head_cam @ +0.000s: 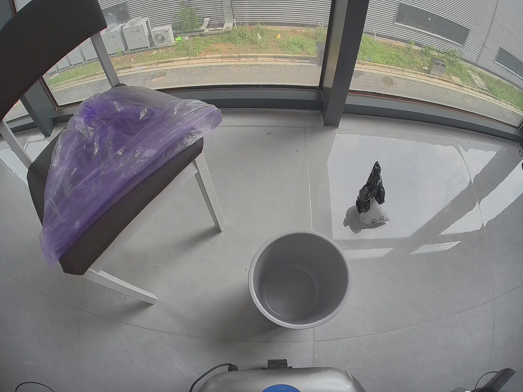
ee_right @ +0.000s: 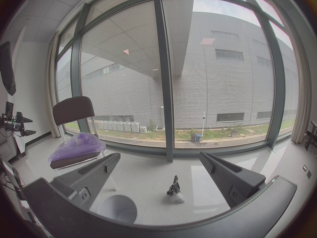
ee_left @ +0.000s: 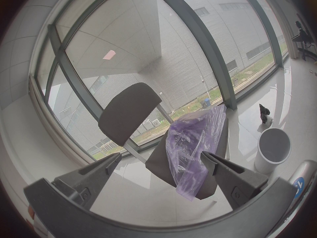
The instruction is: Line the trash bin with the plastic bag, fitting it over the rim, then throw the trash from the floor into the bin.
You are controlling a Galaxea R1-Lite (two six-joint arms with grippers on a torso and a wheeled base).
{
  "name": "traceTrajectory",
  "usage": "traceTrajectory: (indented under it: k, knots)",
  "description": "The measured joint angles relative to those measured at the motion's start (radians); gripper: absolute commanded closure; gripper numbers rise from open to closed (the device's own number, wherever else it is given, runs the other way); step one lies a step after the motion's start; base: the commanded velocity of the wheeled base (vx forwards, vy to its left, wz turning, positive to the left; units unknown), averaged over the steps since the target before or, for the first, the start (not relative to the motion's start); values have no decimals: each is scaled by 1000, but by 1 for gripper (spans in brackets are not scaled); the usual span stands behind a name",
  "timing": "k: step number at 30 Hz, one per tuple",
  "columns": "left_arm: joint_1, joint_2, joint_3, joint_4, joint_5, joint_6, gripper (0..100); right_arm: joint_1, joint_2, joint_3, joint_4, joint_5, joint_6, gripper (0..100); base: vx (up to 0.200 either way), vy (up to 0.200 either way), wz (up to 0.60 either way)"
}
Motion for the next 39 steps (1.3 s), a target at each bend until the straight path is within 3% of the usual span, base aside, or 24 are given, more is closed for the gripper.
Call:
traceTrajectory:
  k: [8, 17, 24, 39]
  knots:
    - [2, 95, 38, 121, -3, 11, 0, 13, 61, -2, 30, -2, 3, 0, 0, 0, 0]
    - [-15, 193, 89, 108, -6, 60, 0, 4, 119, 8, 34, -3, 29, 0, 0, 0, 0]
    - [-56, 253, 96, 96, 3, 65, 0, -26, 128, 37, 34, -7, 31, 0, 0, 0, 0]
    - [-60, 451, 95, 59, 6, 62, 0, -32, 123, 32, 33, -38, 31, 0, 0, 0, 0]
